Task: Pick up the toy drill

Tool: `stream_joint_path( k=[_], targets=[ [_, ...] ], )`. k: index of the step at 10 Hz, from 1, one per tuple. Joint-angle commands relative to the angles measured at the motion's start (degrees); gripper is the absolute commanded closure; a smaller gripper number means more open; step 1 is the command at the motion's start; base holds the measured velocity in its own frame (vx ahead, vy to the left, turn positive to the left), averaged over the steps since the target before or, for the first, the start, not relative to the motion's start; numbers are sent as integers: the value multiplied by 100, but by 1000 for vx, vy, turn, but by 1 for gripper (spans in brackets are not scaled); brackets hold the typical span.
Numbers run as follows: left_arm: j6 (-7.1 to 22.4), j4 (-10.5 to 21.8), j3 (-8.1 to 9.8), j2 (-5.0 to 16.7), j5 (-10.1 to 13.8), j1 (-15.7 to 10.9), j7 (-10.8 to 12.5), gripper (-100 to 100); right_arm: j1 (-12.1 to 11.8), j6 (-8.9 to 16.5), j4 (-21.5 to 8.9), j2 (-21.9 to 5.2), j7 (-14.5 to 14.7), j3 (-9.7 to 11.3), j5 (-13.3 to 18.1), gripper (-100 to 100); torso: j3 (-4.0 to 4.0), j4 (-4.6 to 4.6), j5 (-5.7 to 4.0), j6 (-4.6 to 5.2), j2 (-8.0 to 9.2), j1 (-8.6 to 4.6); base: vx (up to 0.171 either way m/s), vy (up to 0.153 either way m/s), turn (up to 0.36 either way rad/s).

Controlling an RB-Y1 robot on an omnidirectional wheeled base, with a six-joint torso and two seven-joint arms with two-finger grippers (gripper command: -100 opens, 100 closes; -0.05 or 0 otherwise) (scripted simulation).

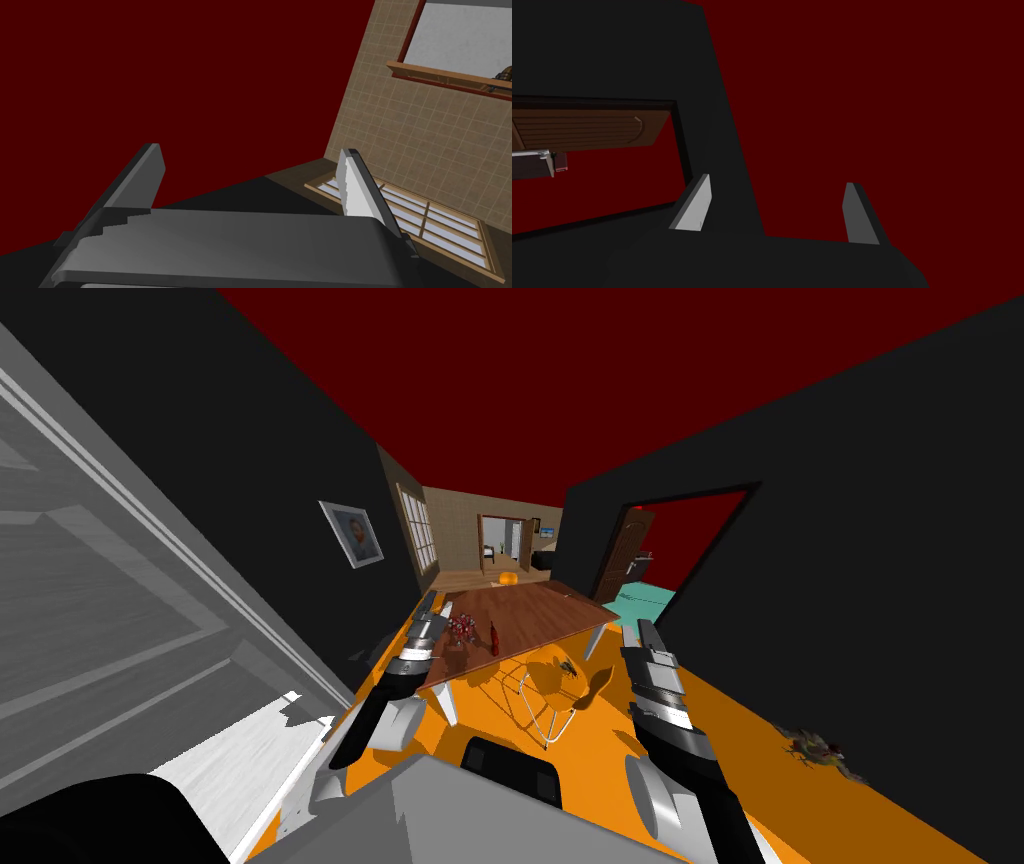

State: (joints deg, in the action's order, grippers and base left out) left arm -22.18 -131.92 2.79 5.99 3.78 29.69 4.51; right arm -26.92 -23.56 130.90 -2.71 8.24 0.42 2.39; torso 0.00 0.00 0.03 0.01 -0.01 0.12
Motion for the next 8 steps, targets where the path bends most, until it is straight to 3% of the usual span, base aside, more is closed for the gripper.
stream_joint_path(
  k=[1, 4, 8],
  targets=[
    [74, 101, -6, 222, 54, 84, 32, -100, 0, 0, 0, 0, 0, 0, 0, 0, 0, 0, 0, 0, 0, 0, 3, 29, -185],
    [243, 380, -84, 667, 212, 426, 94, -100, 0, 0, 0, 0, 0, 0, 0, 0, 0, 0, 1, 0, 0, 2, 1, 33, -289],
    [432, 684, -170, 1032, 393, 810, 164, -100, 0, 0, 0, 0, 0, 0, 0, 0, 3, 1, 2, -1, 5, 9, -15, 47, -242]
  ],
)
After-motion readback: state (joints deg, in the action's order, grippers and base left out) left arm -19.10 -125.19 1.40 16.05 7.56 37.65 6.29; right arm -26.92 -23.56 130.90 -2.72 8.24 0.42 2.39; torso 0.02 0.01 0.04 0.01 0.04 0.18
